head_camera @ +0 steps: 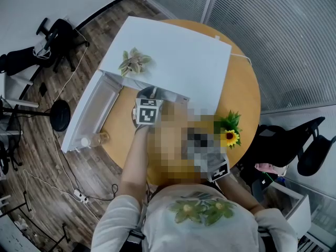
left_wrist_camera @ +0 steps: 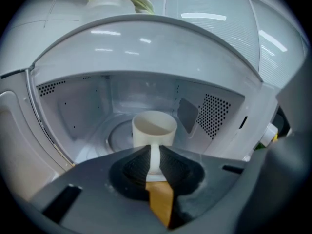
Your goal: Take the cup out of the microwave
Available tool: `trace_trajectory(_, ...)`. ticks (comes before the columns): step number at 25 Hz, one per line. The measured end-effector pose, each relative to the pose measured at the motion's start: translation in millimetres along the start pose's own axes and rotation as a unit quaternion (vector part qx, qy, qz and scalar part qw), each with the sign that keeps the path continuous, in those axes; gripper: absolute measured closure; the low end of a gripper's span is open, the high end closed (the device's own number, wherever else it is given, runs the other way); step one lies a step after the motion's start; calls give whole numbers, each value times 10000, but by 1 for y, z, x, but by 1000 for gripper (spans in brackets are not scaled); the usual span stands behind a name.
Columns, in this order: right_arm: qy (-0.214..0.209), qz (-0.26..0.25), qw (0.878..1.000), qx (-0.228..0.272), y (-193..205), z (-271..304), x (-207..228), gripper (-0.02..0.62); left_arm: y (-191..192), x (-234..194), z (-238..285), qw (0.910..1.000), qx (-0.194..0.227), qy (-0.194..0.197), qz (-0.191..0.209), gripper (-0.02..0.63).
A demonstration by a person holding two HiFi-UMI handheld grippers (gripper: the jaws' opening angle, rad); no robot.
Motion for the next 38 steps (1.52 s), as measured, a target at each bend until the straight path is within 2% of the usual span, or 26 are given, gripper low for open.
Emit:
trace_trajectory(17, 48, -8, 10000, 77, -1, -4, -2, 578, 4, 1, -9, 9998, 169, -89, 36, 552)
trace_trajectory(38, 141, -87, 9995, 276, 8, -29, -19, 578, 16, 2, -54, 9985, 470, -283, 50, 552)
Point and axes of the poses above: the fingertips, and each gripper's own axes: z forward along the fingers, x to its right, y out of its underside, the point moved 2 cm from there along -z, backward along the fingers, and after that the axes turned 14 degrees about -x, right-handed, at the moved point
